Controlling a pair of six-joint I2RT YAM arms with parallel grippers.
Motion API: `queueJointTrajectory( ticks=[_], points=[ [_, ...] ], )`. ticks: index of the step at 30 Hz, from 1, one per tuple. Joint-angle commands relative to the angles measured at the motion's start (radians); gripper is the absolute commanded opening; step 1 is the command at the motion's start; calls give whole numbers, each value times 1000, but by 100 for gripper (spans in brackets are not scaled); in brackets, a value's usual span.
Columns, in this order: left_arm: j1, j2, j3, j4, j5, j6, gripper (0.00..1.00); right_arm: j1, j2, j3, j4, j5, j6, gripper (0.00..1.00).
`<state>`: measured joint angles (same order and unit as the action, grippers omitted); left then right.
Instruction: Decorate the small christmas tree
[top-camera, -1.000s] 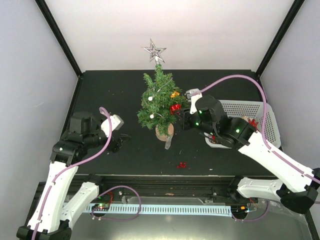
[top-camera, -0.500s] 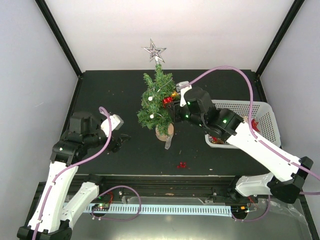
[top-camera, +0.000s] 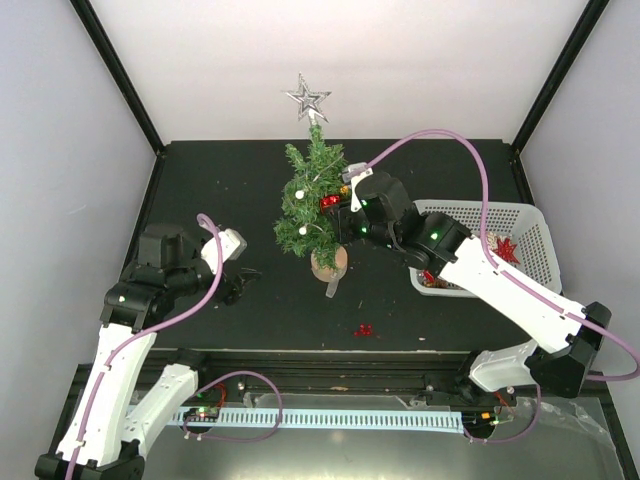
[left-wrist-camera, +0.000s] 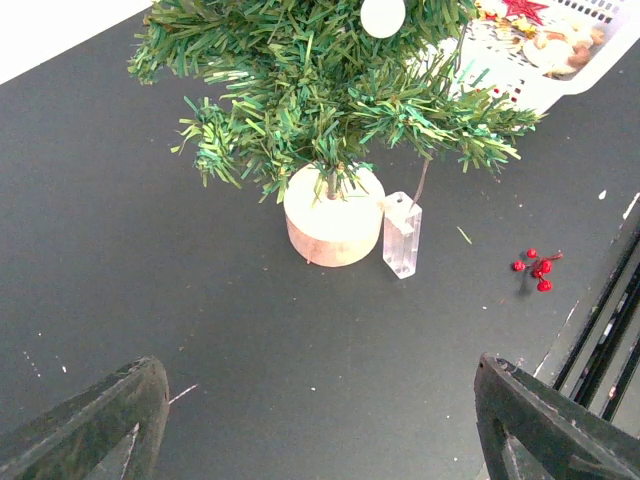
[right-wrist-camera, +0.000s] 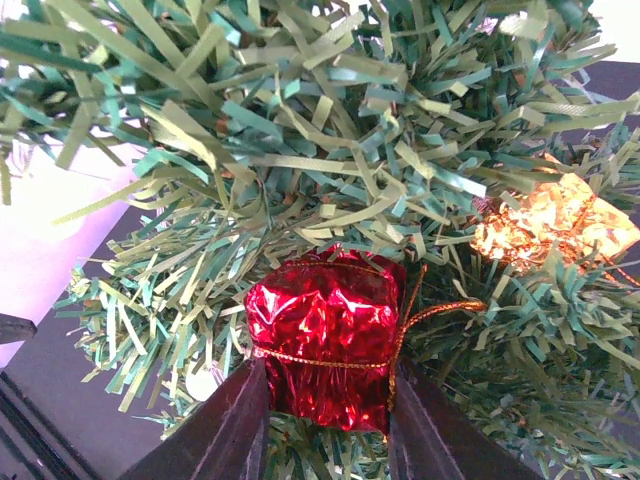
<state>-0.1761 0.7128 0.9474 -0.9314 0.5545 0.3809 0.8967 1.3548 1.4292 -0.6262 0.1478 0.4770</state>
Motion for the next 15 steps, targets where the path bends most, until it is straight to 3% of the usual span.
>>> queueJointTrajectory(
  ticks=[1,15],
  points=[
    [11,-17,-8,28,25,-11,84,-4,-8,-21,16,11,13,34],
    [16,-35,-10,29,26,-10,84,-3,-44,-61,15,23,32,35]
  ],
)
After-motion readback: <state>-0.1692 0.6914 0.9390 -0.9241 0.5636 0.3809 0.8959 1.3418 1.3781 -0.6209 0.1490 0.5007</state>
